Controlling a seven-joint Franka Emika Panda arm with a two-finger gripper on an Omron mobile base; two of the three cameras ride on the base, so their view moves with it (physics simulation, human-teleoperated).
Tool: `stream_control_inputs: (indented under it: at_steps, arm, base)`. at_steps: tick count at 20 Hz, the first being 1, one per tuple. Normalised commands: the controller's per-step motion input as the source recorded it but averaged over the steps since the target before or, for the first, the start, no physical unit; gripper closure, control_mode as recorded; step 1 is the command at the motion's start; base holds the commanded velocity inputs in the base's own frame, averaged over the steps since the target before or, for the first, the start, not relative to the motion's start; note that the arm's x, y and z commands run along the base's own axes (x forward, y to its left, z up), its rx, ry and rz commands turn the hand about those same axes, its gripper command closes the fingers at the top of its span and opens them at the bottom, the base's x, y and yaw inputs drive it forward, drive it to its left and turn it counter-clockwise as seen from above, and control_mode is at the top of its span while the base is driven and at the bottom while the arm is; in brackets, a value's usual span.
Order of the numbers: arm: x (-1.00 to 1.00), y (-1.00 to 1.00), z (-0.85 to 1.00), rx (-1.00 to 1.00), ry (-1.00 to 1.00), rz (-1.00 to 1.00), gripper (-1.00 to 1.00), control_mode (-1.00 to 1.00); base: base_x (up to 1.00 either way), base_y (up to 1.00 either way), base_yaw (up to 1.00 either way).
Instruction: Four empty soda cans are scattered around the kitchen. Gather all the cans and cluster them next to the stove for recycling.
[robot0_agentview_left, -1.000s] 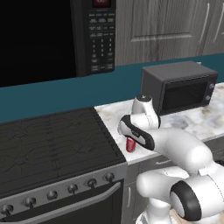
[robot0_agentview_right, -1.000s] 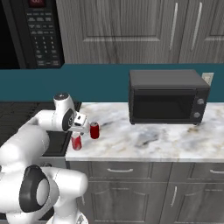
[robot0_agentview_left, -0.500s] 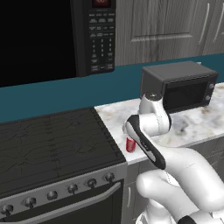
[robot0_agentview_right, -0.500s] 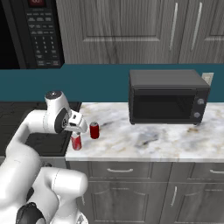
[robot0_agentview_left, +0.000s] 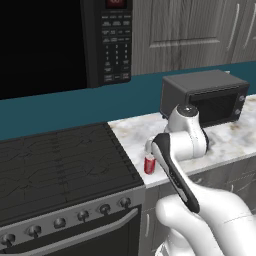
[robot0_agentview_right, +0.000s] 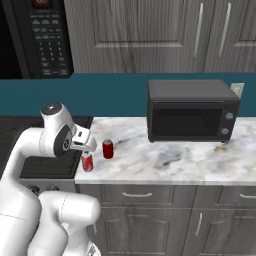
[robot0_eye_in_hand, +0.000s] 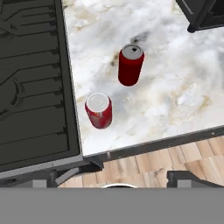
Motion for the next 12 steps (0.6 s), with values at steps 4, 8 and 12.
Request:
stream_control_inputs:
  at_steps: [4,8,12]
  arm:
    - [-0.33,-0.1,0.26,0.0,0.0,0.0,-1.0,-1.0]
    - [-0.41,-0.11,0.21,0.0,-0.01,0.01,-1.0,-1.0]
    - [-0.1,-0.03,0.05,0.0,0.0,0.01,-1.0,1.0]
  base:
    - [0.0,0.0,0.0]
    - [0.0,0.0,0.0]
    - [-0.33,-0.09,0.03]
